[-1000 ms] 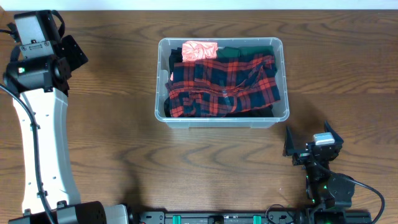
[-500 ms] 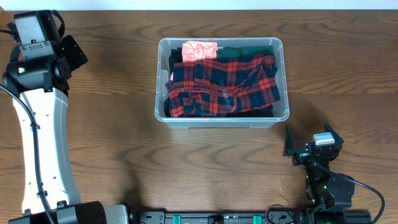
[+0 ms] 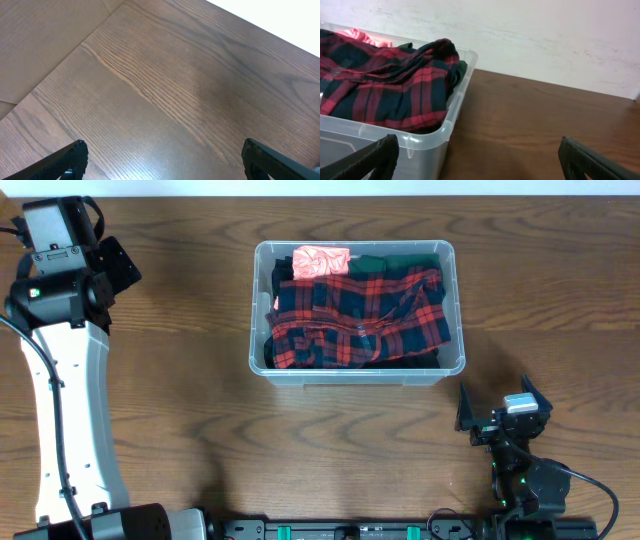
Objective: Pack container
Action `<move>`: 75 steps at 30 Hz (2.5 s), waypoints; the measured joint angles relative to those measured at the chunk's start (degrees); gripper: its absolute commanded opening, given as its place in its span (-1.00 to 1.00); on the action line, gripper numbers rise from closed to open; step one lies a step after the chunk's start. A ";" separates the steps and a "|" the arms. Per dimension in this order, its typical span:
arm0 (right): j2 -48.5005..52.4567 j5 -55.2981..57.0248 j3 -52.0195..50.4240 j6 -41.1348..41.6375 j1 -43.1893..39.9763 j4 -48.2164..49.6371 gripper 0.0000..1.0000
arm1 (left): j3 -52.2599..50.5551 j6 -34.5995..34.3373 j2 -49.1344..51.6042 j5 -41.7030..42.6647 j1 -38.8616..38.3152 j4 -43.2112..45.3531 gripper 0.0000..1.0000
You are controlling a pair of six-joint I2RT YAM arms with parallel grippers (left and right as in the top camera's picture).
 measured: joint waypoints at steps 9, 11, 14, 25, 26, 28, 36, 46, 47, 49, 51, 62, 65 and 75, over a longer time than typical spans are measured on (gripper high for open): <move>0.00 0.00 0.00 0.00 0.00 0.00 0.99 | -0.48 -0.63 -3.48 3.23 -0.44 -0.02 0.96; 0.00 0.00 0.00 0.00 0.00 0.00 0.99 | -0.79 -1.64 -7.54 4.57 -0.96 -0.02 0.96; 0.00 0.00 0.00 0.00 0.00 -0.02 0.98 | -0.92 -2.86 -16.98 5.90 -2.16 0.04 0.96; 0.00 0.00 0.00 0.00 0.00 -0.07 0.98 | -10.43 -4.15 -50.56 6.27 -3.74 0.13 0.96; 0.00 0.02 0.00 0.00 0.00 0.00 0.98 | -12.57 -4.15 -52.70 6.27 -3.74 0.59 0.96; 0.00 0.02 0.00 0.00 0.00 -0.04 0.98 | -18.01 -4.24 -57.16 6.29 -3.74 2.19 0.96; 0.00 0.02 0.00 0.00 0.00 -0.04 0.98 | -44.72 -4.46 -70.10 5.90 -3.74 22.88 0.96; -0.02 0.02 0.00 -0.02 0.00 -0.07 0.99 | -78.23 -4.55 -77.94 5.81 -3.74 57.48 0.96; 0.00 0.04 0.00 0.00 0.00 -0.02 0.98 | -80.48 -4.55 -79.10 5.81 -3.74 59.01 0.96; 0.00 0.02 0.00 -0.02 0.00 -0.04 0.98 | -84.08 -4.52 -81.29 5.84 -3.74 61.61 0.96; -0.02 0.02 0.00 0.00 0.00 -0.02 0.99 | -86.55 -4.55 -83.36 5.84 -3.74 62.75 0.96; -0.02 0.04 0.00 -0.02 0.00 -0.02 0.99 | -89.39 -4.55 -86.42 6.32 -5.33 57.94 0.96; -0.02 0.02 0.00 -0.02 0.00 -0.02 0.98 | -89.44 -4.52 -86.42 6.49 -5.95 53.40 0.96; 0.00 0.02 0.00 -0.02 0.00 -0.04 0.98 | -89.33 -3.89 -86.42 8.94 -5.99 42.01 0.96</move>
